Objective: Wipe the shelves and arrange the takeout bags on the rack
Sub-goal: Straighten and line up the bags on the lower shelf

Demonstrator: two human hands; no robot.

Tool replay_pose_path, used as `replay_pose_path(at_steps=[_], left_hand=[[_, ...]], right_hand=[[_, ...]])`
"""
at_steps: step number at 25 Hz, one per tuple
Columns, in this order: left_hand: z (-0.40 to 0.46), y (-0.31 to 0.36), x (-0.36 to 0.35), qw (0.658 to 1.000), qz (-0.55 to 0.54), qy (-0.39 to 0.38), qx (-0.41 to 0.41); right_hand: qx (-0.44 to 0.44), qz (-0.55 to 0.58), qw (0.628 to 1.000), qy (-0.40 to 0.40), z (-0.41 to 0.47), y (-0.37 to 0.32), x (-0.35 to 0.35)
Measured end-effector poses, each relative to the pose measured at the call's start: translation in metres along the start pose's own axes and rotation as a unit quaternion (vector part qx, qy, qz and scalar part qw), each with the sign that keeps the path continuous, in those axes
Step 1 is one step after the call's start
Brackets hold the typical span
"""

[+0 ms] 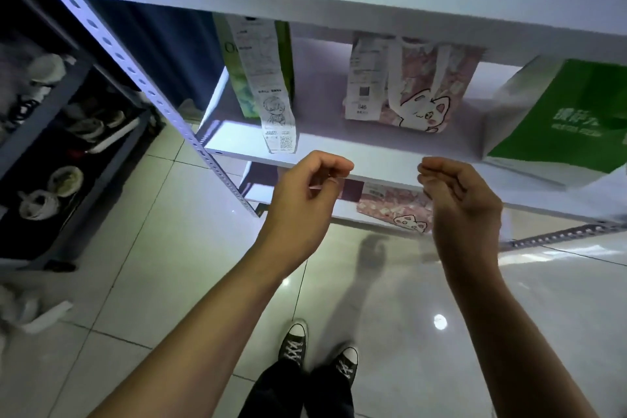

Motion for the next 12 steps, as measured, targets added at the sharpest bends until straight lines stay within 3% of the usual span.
replay_pose_path(at_steps=[12], left_hand=[[0.022, -0.109, 0.037, 0.997, -0.001, 0.063, 0.039]], right_hand=[[0.02, 0.008, 0.994, -0.104, 0.024, 0.052, -0.116]])
Point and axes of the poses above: each hand's wrist, its own z-axis towards the middle knuckle, its own x-axis out of the back of the hand, y = z × x, the point moved 8 cm from there along z, towards the middle knuckle, and after that the axes turned 3 degrees about z, right-handed, at the moved point
